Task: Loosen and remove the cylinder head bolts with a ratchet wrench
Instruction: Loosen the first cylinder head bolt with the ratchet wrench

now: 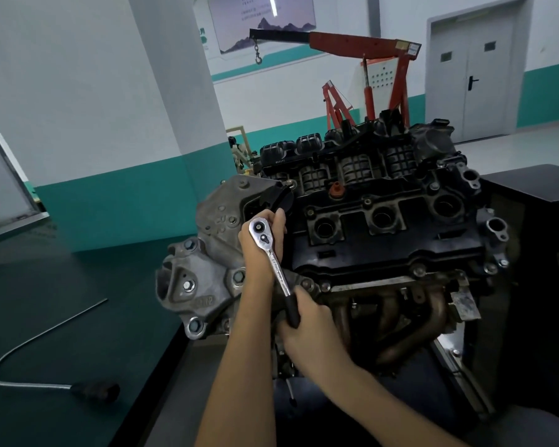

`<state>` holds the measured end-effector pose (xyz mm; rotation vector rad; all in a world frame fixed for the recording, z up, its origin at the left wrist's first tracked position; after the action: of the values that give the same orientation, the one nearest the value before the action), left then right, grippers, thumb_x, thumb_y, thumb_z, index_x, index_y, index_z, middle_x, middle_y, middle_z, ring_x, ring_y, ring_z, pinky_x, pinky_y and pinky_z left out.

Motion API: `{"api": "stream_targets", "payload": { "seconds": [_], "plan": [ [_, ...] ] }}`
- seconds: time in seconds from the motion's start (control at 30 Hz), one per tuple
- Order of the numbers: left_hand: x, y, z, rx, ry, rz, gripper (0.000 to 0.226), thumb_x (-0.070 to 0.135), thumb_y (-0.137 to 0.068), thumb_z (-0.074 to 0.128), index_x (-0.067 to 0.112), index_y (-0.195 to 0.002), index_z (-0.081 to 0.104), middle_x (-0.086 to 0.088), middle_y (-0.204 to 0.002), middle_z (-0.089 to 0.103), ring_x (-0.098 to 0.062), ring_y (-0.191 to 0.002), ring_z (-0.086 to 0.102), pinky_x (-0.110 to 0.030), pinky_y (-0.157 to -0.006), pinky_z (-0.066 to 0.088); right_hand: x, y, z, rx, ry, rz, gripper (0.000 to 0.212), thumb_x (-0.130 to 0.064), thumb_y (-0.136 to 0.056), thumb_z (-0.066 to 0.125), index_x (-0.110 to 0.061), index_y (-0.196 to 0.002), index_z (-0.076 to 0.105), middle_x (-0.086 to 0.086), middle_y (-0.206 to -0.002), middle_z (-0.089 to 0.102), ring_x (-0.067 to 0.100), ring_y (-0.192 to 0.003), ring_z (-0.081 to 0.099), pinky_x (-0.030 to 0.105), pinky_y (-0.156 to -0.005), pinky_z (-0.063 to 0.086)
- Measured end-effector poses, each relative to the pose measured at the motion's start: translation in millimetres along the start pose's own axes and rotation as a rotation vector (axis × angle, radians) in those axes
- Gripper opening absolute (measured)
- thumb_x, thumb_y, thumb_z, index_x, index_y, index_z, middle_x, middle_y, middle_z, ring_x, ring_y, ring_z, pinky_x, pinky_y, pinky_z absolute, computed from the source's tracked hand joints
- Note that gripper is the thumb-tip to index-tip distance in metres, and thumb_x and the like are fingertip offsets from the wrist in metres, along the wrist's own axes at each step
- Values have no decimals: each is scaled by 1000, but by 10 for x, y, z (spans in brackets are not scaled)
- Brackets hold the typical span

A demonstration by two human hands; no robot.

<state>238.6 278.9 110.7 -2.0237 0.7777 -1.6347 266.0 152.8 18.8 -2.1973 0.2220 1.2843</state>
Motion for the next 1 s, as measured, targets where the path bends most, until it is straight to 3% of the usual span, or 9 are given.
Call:
{"api": "stream_targets", "payload": {
  "seconds": [0.17,0.3,0.37,0.43,0.53,0.63,0.8,0.93,1.0],
  "plan": [
    [8,6,3,-101,43,11,43,22,-93,63,-10,-67,50,-12,-58,42,-17,-56,36,-30,-55,30,-1,-145,-292,-132,151,-69,17,-6,-77,56,-19,-87,52,3,-66,53,10,-52,46,15,-48,33],
    [-26,-13,15,-176,45,-24,42,22,-92,63,2,-59,45,-1,-52,39,-13,-53,34,-29,-54,30,-192,-620,-999,-269,648,-230,16,-14,-80,59,-24,-91,53,-4,-66,51,12,-53,49,25,-50,35],
    [-35,-2,10,-154,89,-51,42,20,-92,63,9,-57,43,6,-49,35,-10,-51,32,-28,-53,28,-402,-868,-1217,-244,920,-336,17,-20,-83,58,-30,-96,53,-12,-63,41,10,-56,46,27,-55,33],
    [-23,13,-11,-103,109,-69,43,16,-92,63,11,-56,40,4,-50,32,-11,-53,30,-29,-54,26,-502,-945,-1229,-198,989,-377,17,-22,-83,56,-31,-97,51,-12,-64,36,22,-68,54,29,-59,32],
    [0,11,-14,-33,86,-75,45,14,-92,61,9,-55,36,-9,-55,33,-16,-56,30,-31,-57,26,-302,-603,-1029,-65,861,-276,17,-23,-81,57,-28,-93,46,-6,-65,36,31,-78,60,29,-60,33],
    [-2,-16,6,-21,38,-63,45,18,-94,60,-8,-62,43,-16,-59,38,-22,-60,32,-32,-58,28,-71,-111,-483,-70,389,-66,20,-18,-80,56,-25,-91,41,2,-70,54,31,-72,60,32,-56,42],
    [-13,19,-30,-5,32,-20,44,24,-94,60,-9,-66,50,-6,-55,45,-15,-55,38,-30,-56,32,-49,41,152,19,97,59,36,-21,-84,51,-20,-119,44,12,-94,65,33,-90,62,39,-74,50],
    [-31,3,-2,-59,15,-16,42,23,-93,62,-9,-66,51,-12,-57,46,-16,-56,37,-29,-56,31,-16,-79,-249,-93,232,-54,22,-13,-80,55,-22,-99,52,2,-71,54,25,-67,55,31,-62,47],
    [-28,1,5,-109,28,-14,42,21,-92,64,-3,-61,47,-4,-52,41,-10,-52,34,-26,-53,29,-61,-279,-619,-193,372,-151,19,-9,-78,57,-25,-87,51,-1,-66,51,18,-57,51,27,-54,39]
  ]
}}
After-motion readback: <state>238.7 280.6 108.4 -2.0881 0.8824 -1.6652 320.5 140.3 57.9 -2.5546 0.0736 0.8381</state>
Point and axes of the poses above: each hand's wrist, its own y-axis away from the middle knuckle, its own z-axis out of the palm, x = y × z, the point moved 6 cm from there along -y, towards the middle knuckle
